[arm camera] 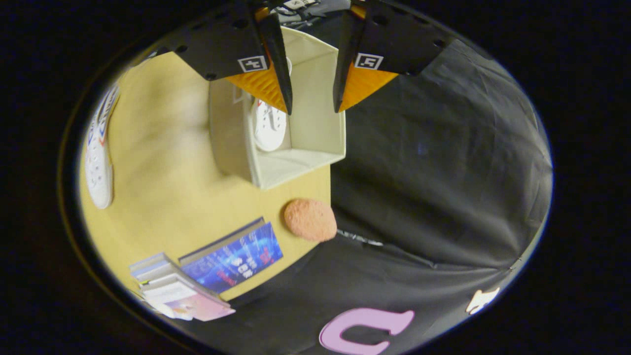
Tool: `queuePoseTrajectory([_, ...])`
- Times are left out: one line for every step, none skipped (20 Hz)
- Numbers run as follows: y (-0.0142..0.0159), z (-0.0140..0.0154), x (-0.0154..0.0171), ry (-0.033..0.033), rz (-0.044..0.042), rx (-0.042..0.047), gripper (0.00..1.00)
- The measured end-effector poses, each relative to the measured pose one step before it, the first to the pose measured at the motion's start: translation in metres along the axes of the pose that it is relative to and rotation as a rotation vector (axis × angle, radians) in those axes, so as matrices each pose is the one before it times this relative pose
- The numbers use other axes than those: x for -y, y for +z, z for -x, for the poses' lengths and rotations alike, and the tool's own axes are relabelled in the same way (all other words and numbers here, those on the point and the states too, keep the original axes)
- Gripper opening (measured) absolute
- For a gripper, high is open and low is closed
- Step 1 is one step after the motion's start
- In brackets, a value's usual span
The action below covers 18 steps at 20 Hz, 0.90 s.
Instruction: Open the storage box then place both shoes into the box .Put the left shoe in first, then the right shoe, with the right side of both shoes facing outward in a uniform manner.
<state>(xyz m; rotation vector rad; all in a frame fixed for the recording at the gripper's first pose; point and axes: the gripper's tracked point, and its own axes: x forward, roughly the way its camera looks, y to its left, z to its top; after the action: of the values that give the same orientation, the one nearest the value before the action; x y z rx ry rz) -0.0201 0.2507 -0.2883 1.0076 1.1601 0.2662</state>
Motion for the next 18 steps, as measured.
queuePoseTrajectory([0.01595, 0.01649, 0.01134, -0.00426, -0.00442, 0.03705, 0.5])
queuePoseTrajectory([0.01974, 0.02053, 0.01404, -0.01073, -0.00305, 0.03207, 0.5])
queuePoseTrajectory([0.0131, 0.01605, 0.01851, -0.01839, -0.00263, 0.02904, 0.5])
queuePoseTrajectory([0.01233, 0.01483, 0.02111, -0.02645, -0.00306, 0.02276, 0.5])
queuePoseTrajectory([0.01132, 0.01019, 0.02327, -0.02658, -0.00804, 0.02369, 0.5])
queuePoseTrajectory([0.00997, 0.00839, 0.02492, -0.02786, -0.00579, 0.01731, 0.5])
queuePoseTrajectory([0.00745, 0.00871, 0.02654, -0.0343, -0.00478, 0.01238, 0.5])
queuePoseTrajectory([0.00336, 0.00664, 0.02776, -0.03814, -0.00493, 0.00432, 0.5])
queuePoseTrajectory([0.00178, 0.00391, 0.02684, -0.03553, -0.00543, -0.00017, 0.5])
queuePoseTrajectory([-0.00432, 0.00309, 0.0185, -0.04031, -0.0072, -0.00443, 0.5])
queuePoseTrajectory([-0.00291, 0.0002, 0.02096, -0.03119, -0.00663, -0.00294, 0.5])
queuePoseTrajectory([-0.00453, -0.00122, 0.02278, -0.03477, -0.00431, -0.011, 0.5])
queuePoseTrajectory([-0.00631, -0.00276, 0.01906, -0.02923, -0.00403, -0.01229, 0.5])
queuePoseTrajectory([-0.00816, -0.00387, 0.01753, -0.02733, -0.0031, -0.0198, 0.5])
queuePoseTrajectory([-0.00997, -0.00333, 0.01429, -0.02411, 0.00042, -0.02312, 0.5])
queuePoseTrajectory([-0.00991, -0.00441, 0.01353, -0.0274, 0.01035, -0.02302, 0.51])
queuePoseTrajectory([-0.01017, -0.00376, 0.01172, -0.03068, 0.02745, -0.02021, 0.51])
queuePoseTrajectory([-0.00958, -0.00555, 0.01054, -0.03364, 0.03637, -0.01555, 0.51])
